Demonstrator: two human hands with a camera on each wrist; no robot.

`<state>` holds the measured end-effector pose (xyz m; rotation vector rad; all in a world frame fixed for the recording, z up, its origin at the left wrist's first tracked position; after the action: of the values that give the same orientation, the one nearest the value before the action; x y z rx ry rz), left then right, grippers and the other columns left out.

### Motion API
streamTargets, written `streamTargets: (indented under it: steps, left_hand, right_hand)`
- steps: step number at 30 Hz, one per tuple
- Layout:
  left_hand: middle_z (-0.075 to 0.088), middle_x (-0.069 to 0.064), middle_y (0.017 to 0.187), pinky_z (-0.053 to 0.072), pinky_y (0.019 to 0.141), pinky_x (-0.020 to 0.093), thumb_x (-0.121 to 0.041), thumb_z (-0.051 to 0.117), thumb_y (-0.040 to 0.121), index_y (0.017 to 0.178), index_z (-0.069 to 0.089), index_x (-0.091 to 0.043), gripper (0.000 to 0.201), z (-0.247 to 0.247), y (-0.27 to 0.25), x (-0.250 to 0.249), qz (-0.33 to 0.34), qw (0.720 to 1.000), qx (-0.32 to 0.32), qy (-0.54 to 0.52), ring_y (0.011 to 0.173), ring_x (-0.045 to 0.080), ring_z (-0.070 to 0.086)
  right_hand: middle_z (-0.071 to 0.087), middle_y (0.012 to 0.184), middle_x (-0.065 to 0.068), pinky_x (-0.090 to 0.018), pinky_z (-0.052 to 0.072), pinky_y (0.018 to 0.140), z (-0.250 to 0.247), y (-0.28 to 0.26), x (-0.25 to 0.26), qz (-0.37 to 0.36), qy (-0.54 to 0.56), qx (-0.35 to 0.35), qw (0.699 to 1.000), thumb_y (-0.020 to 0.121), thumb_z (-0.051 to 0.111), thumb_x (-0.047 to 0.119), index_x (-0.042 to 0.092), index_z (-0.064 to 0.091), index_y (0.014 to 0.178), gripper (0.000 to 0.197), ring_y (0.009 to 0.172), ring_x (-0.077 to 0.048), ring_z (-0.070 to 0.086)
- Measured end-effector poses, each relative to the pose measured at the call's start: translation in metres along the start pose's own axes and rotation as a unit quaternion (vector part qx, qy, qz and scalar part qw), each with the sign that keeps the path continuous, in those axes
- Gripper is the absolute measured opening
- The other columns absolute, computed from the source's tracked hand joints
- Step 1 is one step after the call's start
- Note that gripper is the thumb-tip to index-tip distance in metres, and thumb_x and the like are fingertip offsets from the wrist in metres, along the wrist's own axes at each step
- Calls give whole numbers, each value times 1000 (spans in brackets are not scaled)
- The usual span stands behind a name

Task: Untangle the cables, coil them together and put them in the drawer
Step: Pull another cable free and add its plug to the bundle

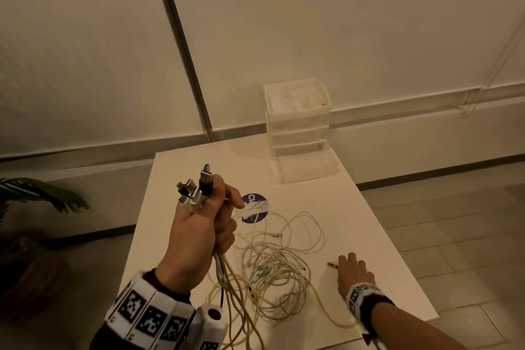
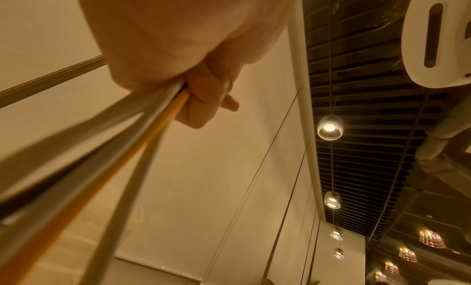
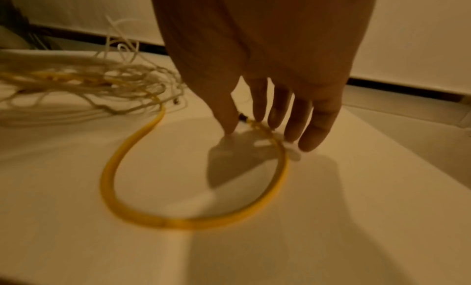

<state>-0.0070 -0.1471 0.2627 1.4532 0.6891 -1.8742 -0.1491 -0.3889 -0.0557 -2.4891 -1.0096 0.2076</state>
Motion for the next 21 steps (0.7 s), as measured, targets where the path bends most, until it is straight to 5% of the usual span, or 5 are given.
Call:
streamTargets:
  steps: [5, 8, 11, 16, 21]
  left_hand:
    - [14, 2, 54, 12, 43, 21, -39, 43, 94, 75, 59, -4, 42, 1, 13, -6, 0, 1000, -12, -2, 45, 13, 7]
    - [15, 2, 55, 13, 43, 20, -44, 45, 92, 78, 63, -6, 45, 1, 23, -11, -8, 1000, -10, 2, 45, 12, 9]
    - [15, 2, 58, 13, 42, 20, -45, 46, 92, 85, 69, -5, 46, 3, 33, -13, -24, 1000, -4, 0, 46, 13, 8]
    - [11, 6, 70, 15, 40, 17, -36, 52, 97, 104, 72, -6, 37, 9, 50, -21, -26, 999, 7, -25, 48, 11, 10]
    - [12, 3, 67, 18, 39, 15, -40, 63, 89, 114, 70, -11, 39, 27, 59, -28, -14, 996, 61, -71, 46, 9, 13]
  right_hand:
    - [42, 134, -6, -38, 39, 102, -5, 1, 3, 4, 44, 50, 998, 95, 36, 17, 16, 31, 134, 40, 124, -24, 43]
    - [59, 91, -12, -37, 54, 74, -45, 3, -4, 32, 293, 54, 954, 97, 38, 10, 3, 38, 123, 27, 74, -24, 62]
    - [42, 56, -9, -31, 38, 47, -112, -11, -5, 26, 592, 67, 803, 100, 40, 8, 3, 46, 89, 13, 37, -16, 37]
    - [42, 57, -2, -28, 33, 47, -249, -72, 39, -118, 830, 137, 528, 93, 44, 15, 9, 56, 90, 14, 43, -13, 33]
    - [61, 72, -5, -30, 48, 54, -310, -144, 111, -285, 767, -11, 575, 90, 54, 12, 10, 70, 96, 18, 52, -15, 50]
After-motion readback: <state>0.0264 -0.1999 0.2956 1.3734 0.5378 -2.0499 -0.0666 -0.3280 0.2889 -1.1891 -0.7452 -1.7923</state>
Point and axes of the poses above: each hand's wrist, its own y-axis towards the middle knuckle, its own z-axis out of the palm, x = y × z, the point moved 4 cm from there along y, towards the middle knuckle
